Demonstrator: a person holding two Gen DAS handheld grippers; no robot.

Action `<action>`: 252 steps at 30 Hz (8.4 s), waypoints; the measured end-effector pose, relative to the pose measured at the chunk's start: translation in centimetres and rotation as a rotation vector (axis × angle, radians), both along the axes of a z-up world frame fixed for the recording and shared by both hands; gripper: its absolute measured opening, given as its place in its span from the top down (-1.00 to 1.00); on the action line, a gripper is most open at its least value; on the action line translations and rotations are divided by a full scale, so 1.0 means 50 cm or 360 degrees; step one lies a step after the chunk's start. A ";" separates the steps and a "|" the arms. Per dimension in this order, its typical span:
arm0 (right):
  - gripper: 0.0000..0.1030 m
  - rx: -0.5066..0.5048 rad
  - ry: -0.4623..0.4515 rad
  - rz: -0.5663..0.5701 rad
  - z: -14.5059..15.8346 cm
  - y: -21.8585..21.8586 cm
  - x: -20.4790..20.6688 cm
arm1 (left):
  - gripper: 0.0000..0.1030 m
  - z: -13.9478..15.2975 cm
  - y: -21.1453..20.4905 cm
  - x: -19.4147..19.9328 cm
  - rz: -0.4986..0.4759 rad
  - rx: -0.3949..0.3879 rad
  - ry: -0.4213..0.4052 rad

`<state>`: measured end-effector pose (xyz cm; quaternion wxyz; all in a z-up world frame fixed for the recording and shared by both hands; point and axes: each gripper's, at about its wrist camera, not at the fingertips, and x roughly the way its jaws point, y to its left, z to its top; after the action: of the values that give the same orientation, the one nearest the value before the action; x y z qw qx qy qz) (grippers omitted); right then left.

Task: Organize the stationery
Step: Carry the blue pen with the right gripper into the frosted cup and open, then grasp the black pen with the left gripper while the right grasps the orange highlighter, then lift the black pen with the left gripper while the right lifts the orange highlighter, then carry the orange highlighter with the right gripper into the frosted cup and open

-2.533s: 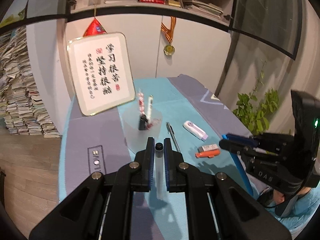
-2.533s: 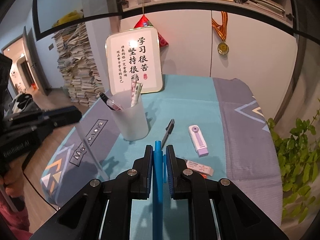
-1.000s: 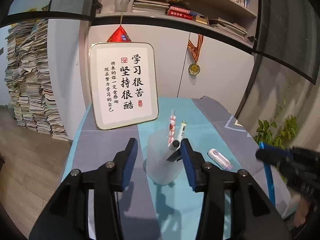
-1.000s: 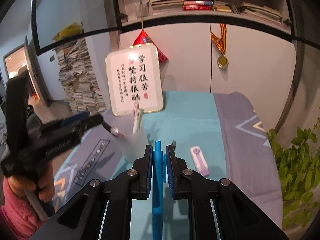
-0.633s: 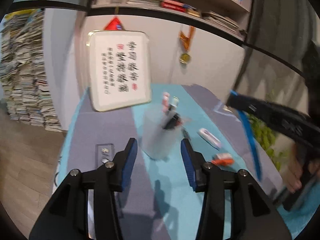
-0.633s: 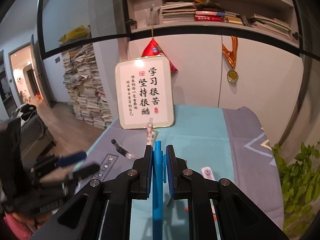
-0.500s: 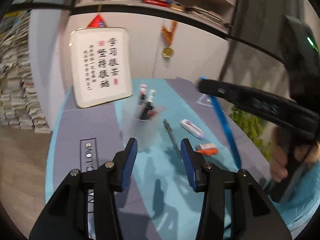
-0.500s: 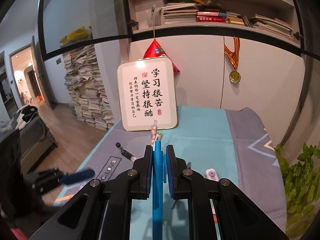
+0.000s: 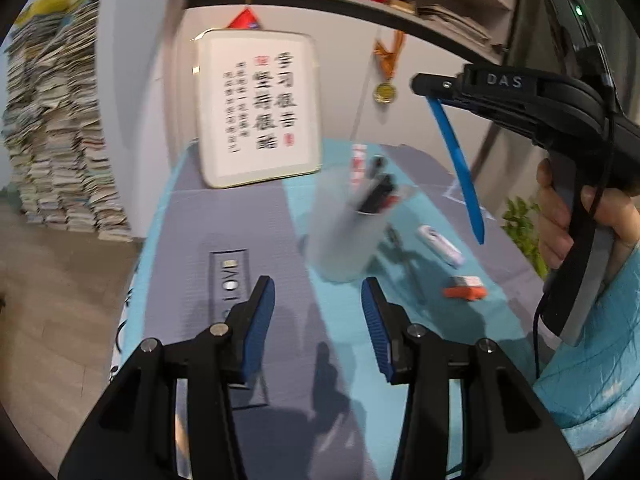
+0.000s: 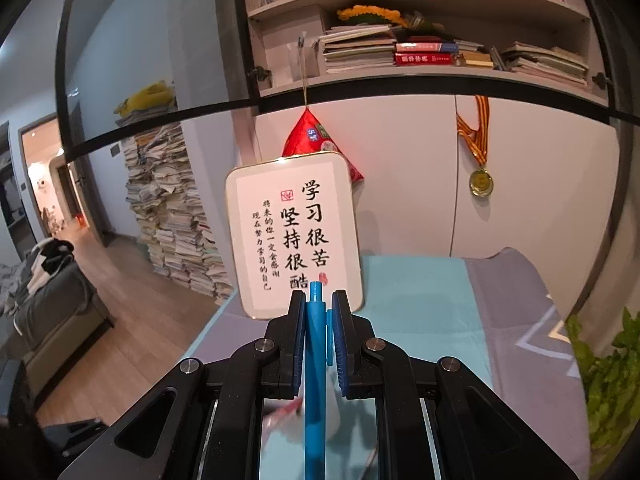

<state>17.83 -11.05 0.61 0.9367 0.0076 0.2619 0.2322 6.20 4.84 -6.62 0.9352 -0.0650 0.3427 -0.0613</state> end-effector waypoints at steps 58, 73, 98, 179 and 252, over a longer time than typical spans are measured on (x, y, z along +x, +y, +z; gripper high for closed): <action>0.11 -0.0071 0.0270 -0.0108 -0.088 -0.206 -0.110 | 0.10 -0.028 -0.144 0.025 -0.0253 0.0018 0.0076; 0.11 -0.0386 0.0496 0.0054 -0.257 -0.278 -0.111 | 0.77 -0.140 -0.272 0.179 -0.0232 0.0148 0.0326; 0.74 -0.0267 0.0582 0.0207 -0.275 -0.272 -0.192 | 0.69 -0.115 -0.203 0.018 -0.0360 0.0224 0.0274; 0.75 -0.0543 0.0694 0.0235 -0.285 -0.177 -0.081 | 0.83 -0.141 -0.301 0.217 -0.0375 0.0415 0.0307; 0.20 -0.0108 0.0166 -0.0032 -0.062 -0.078 -0.064 | 0.83 0.161 -0.007 0.028 0.0118 0.0061 -0.0376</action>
<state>14.65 -14.96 -2.50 0.9238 -0.0094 0.3182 0.2129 7.60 4.50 1.43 0.9717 -0.0521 0.2286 -0.0273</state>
